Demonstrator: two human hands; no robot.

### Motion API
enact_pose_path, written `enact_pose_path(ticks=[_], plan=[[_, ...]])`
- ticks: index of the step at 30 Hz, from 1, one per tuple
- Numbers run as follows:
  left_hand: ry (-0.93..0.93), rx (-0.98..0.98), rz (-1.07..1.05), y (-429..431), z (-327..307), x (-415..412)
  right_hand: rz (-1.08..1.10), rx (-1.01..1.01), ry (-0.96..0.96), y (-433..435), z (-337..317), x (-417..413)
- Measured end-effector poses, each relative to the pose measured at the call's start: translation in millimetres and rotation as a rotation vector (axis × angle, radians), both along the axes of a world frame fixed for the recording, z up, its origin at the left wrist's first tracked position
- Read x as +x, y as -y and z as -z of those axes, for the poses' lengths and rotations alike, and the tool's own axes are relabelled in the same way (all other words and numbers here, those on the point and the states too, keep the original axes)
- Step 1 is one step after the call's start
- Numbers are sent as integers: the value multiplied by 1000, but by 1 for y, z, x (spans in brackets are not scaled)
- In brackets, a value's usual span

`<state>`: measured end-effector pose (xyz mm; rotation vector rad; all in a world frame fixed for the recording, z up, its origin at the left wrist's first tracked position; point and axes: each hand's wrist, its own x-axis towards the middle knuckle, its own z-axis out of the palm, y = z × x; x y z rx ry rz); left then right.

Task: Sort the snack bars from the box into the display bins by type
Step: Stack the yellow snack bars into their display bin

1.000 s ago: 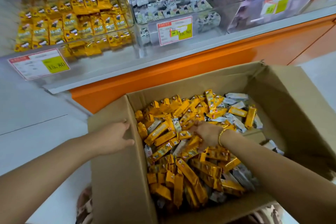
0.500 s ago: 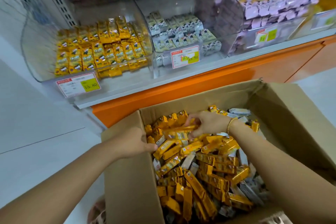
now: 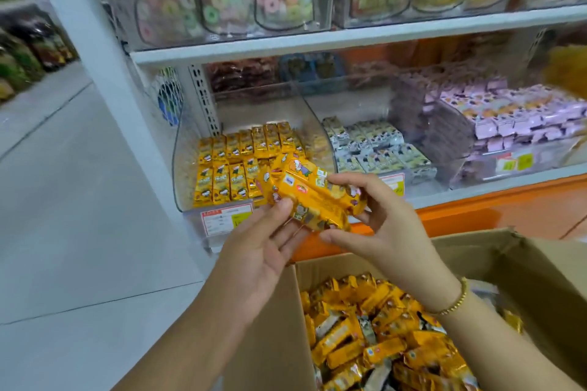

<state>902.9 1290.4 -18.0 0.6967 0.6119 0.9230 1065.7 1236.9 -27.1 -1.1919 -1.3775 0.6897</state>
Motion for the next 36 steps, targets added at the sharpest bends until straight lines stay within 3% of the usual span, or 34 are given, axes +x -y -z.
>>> enact_pose_path(ticks=[4, 15, 17, 21, 24, 26, 29, 30, 34, 36], plan=[[2, -7, 8, -1, -3, -5, 48, 116, 20, -3, 5, -9], [-164, -46, 61, -6, -7, -9, 6, 140, -135, -4, 17, -21], [-147, -23, 65, -10, -8, -11, 44, 129, -33, -6, 14, -21], [-210, 75, -9, -21, -9, -12, 227, 38, 485, -20, -6, -24], [-298, 157, -69, -34, -11, -15, 252, 63, 663, -42, -22, -34], [-525, 321, -170, -46, -8, -21, 255, 32, 679, -66, -31, -40], [-1184, 819, -296, -61, 5, -41, 323, -191, 754, -112, -36, -44], [-1317, 901, -285, -63, 7, -48, 351, -289, 806, -126, -36, -45], [-1423, 943, -197, -63, 10, -63, 321, -713, 1004, -159, -25, -52], [-1415, 966, -158, -63, 10, -66, 277, -777, 967, -166, -17, -52]])
